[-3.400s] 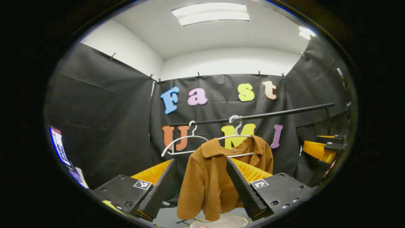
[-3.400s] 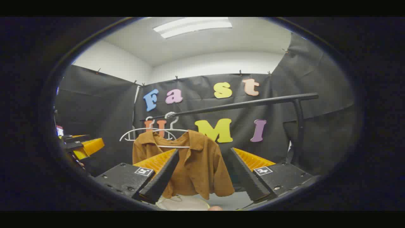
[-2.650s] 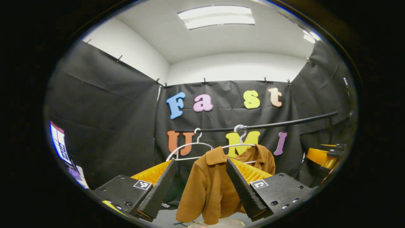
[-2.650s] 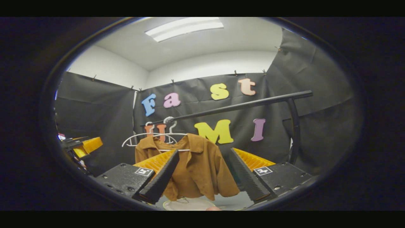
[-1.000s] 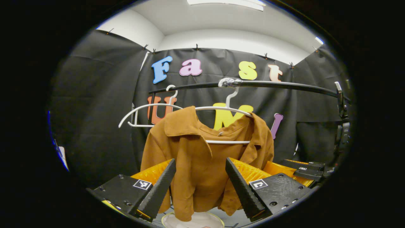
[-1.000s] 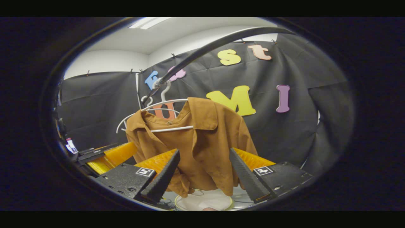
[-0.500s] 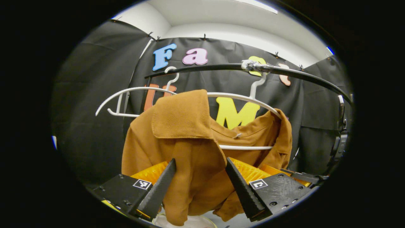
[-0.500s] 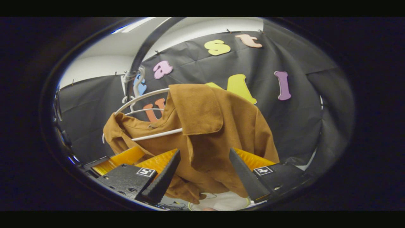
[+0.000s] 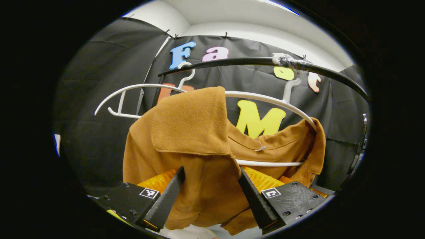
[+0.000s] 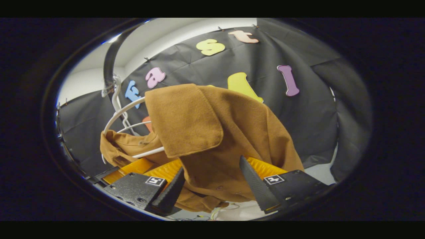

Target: Grasp the clothes on the hanger with both hands and then place them into the laundry hamper below.

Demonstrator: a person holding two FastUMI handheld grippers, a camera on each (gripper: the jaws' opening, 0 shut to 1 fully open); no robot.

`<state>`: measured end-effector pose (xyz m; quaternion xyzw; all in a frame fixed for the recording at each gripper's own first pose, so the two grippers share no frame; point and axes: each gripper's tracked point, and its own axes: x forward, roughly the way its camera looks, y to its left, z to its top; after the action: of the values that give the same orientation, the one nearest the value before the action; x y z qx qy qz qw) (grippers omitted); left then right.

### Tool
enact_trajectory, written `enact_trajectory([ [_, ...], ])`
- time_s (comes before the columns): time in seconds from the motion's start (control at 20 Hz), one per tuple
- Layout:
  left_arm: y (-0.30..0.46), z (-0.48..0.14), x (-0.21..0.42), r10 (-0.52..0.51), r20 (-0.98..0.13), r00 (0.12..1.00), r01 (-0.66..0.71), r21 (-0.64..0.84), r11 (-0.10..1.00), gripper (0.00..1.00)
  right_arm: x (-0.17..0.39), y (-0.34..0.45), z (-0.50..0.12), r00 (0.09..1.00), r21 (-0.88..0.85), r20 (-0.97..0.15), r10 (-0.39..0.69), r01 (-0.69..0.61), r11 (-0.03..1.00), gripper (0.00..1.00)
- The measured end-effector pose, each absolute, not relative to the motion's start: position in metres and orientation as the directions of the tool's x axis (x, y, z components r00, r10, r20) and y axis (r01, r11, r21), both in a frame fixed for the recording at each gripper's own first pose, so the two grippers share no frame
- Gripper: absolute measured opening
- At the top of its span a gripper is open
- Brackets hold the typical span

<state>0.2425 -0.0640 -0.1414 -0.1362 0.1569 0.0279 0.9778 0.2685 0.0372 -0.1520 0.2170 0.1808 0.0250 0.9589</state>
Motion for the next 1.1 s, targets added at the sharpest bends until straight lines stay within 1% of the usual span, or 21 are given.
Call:
enact_trajectory([
  [0.05, -0.065, -0.142, 0.243, 0.018, -0.316, 0.949, -0.102, -0.249, 0.963, 1.0, 0.271, 0.036, -0.151, 0.934, 0.43, -0.334, 0.127, 0.031, 0.902, 0.9],
  [0.1, -0.066, -0.142, 0.246, 0.03, -0.319, 0.947, -0.112, -0.242, 0.964, 0.96, 0.273, 0.033, -0.151, 0.934, 0.432, -0.335, 0.127, 0.033, 0.901, 0.85],
  [0.2, -0.065, -0.145, 0.252, 0.051, -0.327, 0.944, -0.131, -0.23, 0.964, 0.99, 0.274, 0.032, -0.153, 0.935, 0.437, -0.334, 0.12, 0.041, 0.899, 0.85],
  [0.25, -0.063, -0.146, 0.254, 0.06, -0.33, 0.942, -0.142, -0.232, 0.962, 1.0, 0.275, 0.03, -0.152, 0.936, 0.443, -0.33, 0.119, 0.042, 0.896, 0.81],
  [0.3, -0.064, -0.145, 0.255, 0.056, -0.333, 0.941, -0.143, -0.246, 0.959, 1.0, 0.275, 0.027, -0.151, 0.938, 0.447, -0.327, 0.116, 0.045, 0.893, 0.75],
  [0.35, -0.064, -0.144, 0.256, 0.053, -0.331, 0.942, -0.144, -0.256, 0.956, 1.0, 0.276, 0.023, -0.15, 0.942, 0.454, -0.317, 0.112, 0.047, 0.89, 0.74],
  [0.4, -0.059, -0.144, 0.256, 0.063, -0.333, 0.941, -0.155, -0.256, 0.954, 0.84, 0.276, 0.018, -0.149, 0.946, 0.459, -0.307, 0.104, 0.051, 0.887, 0.66],
  [0.45, -0.056, -0.146, 0.256, 0.065, -0.338, 0.939, -0.158, -0.258, 0.953, 0.74, 0.276, 0.013, -0.146, 0.95, 0.462, -0.296, 0.096, 0.055, 0.885, 0.61],
  [0.5, -0.054, -0.147, 0.254, 0.064, -0.343, 0.937, -0.16, -0.257, 0.953, 0.63, 0.276, 0.01, -0.145, 0.955, 0.465, -0.284, 0.091, 0.054, 0.883, 0.51],
  [0.55, -0.053, -0.148, 0.253, 0.056, -0.348, 0.936, -0.153, -0.258, 0.954, 0.52, 0.276, 0.007, -0.142, 0.958, 0.465, -0.273, 0.089, 0.05, 0.884, 0.39],
  [0.6, -0.048, -0.149, 0.251, 0.055, -0.348, 0.936, -0.152, -0.258, 0.954, 0.42, 0.275, 0.004, -0.139, 0.96, 0.459, -0.265, 0.087, 0.047, 0.887, 0.39],
  [0.65, -0.044, -0.151, 0.247, 0.058, -0.352, 0.934, -0.159, -0.264, 0.951, 0.31, 0.273, 0.003, -0.138, 0.963, 0.454, -0.255, 0.089, 0.038, 0.89, 0.26],
  [0.7, -0.042, -0.15, 0.243, 0.043, -0.352, 0.935, -0.151, -0.286, 0.946, 0.2, 0.272, -0.001, -0.136, 0.965, 0.448, -0.247, 0.088, 0.033, 0.894, 0.32],
  [0.75, -0.043, -0.149, 0.24, 0.02, -0.348, 0.937, -0.134, -0.306, 0.942, 0.19, 0.271, -0.003, -0.133, 0.967, 0.444, -0.237, 0.09, 0.026, 0.896, 0.19],
  [0.8, -0.045, -0.147, 0.238, -0.01, -0.341, 0.94, -0.107, -0.323, 0.94, 0.19, 0.27, -0.007, -0.133, 0.969, 0.439, -0.232, 0.089, 0.023, 0.898, 0.22],
  [0.85, -0.045, -0.145, 0.234, -0.031, -0.333, 0.943, -0.085, -0.328, 0.941, 0.12, 0.269, -0.011, -0.132, 0.97, 0.438, -0.227, 0.087, 0.021, 0.899, 0.2],
  [0.9, -0.044, -0.144, 0.23, -0.056, -0.325, 0.944, -0.058, -0.33, 0.942, 0.12, 0.266, -0.016, -0.13, 0.973, 0.44, -0.219, 0.079, 0.026, 0.898, 0.2],
  [0.95, -0.044, -0.142, 0.225, -0.076, -0.317, 0.945, -0.035, -0.329, 0.944, 0.19, 0.263, -0.021, -0.127, 0.975, 0.444, -0.21, 0.071, 0.03, 0.896, 0.18],
  [1.0, -0.042, -0.138, 0.221, -0.087, -0.307, 0.948, -0.019, -0.327, 0.945, 0.11, 0.26, -0.024, -0.125, 0.977, 0.442, -0.205, 0.062, 0.037, 0.896, 0.16],
  [1.05, -0.04, -0.135, 0.218, -0.094, -0.302, 0.949, -0.01, -0.325, 0.946, 0.19, 0.258, -0.028, -0.122, 0.978, 0.438, -0.2, 0.052, 0.042, 0.898, 0.14],
  [1.1, -0.035, -0.129, 0.215, -0.083, -0.295, 0.952, -0.014, -0.314, 0.949, 0.1, 0.256, -0.03, -0.12, 0.979, 0.43, -0.199, 0.043, 0.048, 0.902, 0.13],
])
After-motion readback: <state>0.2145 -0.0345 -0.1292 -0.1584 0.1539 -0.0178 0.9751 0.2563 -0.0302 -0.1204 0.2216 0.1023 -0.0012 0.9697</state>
